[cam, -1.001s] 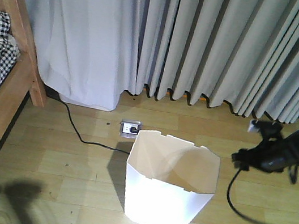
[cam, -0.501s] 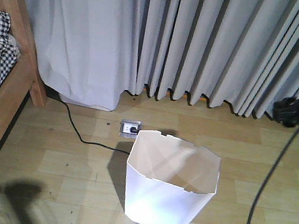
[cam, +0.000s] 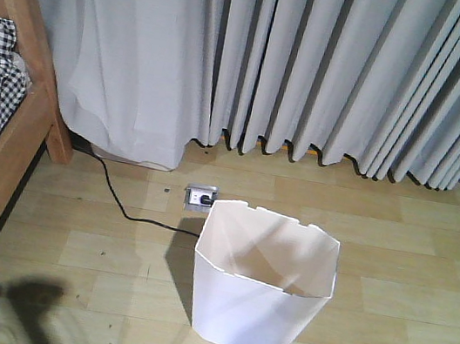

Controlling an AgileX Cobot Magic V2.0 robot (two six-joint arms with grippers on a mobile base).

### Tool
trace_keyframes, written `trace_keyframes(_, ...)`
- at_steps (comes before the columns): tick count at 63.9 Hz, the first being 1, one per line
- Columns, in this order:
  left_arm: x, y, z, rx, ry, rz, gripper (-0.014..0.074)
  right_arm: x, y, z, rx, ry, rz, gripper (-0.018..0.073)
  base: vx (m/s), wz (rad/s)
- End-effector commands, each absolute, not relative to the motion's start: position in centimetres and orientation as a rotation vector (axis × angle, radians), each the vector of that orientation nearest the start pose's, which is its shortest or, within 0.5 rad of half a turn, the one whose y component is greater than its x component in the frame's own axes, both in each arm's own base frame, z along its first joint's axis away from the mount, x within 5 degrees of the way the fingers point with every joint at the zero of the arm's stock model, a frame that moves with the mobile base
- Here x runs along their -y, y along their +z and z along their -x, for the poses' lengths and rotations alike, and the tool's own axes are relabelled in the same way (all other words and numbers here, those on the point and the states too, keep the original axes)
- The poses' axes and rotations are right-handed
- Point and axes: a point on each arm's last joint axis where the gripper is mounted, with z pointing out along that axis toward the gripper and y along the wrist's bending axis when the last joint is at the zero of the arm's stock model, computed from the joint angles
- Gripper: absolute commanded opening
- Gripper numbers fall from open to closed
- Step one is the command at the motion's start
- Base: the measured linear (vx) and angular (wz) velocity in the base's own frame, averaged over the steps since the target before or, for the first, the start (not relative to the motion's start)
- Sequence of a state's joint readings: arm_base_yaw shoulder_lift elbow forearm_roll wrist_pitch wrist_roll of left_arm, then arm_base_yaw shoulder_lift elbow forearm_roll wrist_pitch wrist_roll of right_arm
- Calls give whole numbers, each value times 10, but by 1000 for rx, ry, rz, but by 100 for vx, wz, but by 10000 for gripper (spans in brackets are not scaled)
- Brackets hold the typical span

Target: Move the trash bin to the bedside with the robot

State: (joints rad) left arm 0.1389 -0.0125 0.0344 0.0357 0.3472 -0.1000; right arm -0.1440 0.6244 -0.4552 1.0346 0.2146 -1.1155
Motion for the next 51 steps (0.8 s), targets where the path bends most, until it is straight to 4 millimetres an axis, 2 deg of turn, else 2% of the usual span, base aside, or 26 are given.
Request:
trace_keyframes(1, -8, 176, -53, -1766, 54, 191, -6, -5, 310, -117, -1705, 28, 132, 529, 0, 0)
trace_keyframes(8, -8, 176, -53, -1766, 54, 191, -6, -12, 298, -97, -1685, 76, 164, 529, 0, 0)
trace_keyframes(16, -8, 176, -53, -1766, 54, 191, -6, -14, 280, -86, -1677, 101, 134, 529, 0, 0)
trace_keyframes(23, -8, 176, -53, -1766, 54, 191, -6, -16, 271, -82, -1667, 171, 81, 529, 0, 0)
trace_keyframes(34, -8, 176, -53, -1766, 54, 191, -6, -15, 272, -83, -1651, 210, 30, 516, 0, 0)
trace_keyframes(40, -8, 176, -53, -1766, 54, 191, -6, -12, 274, -83, -1636, 180, 1, 396, 0, 0)
trace_keyframes(49, -8, 176, -53, -1766, 54, 191, -6, -5, 276, -84, -1605, 122, -56, 10, 0, 0)
trace_keyframes(51, -8, 176, -53, -1766, 54, 191, -6, -3, 277, -84, -1595, 107, -75, -16, 0, 0)
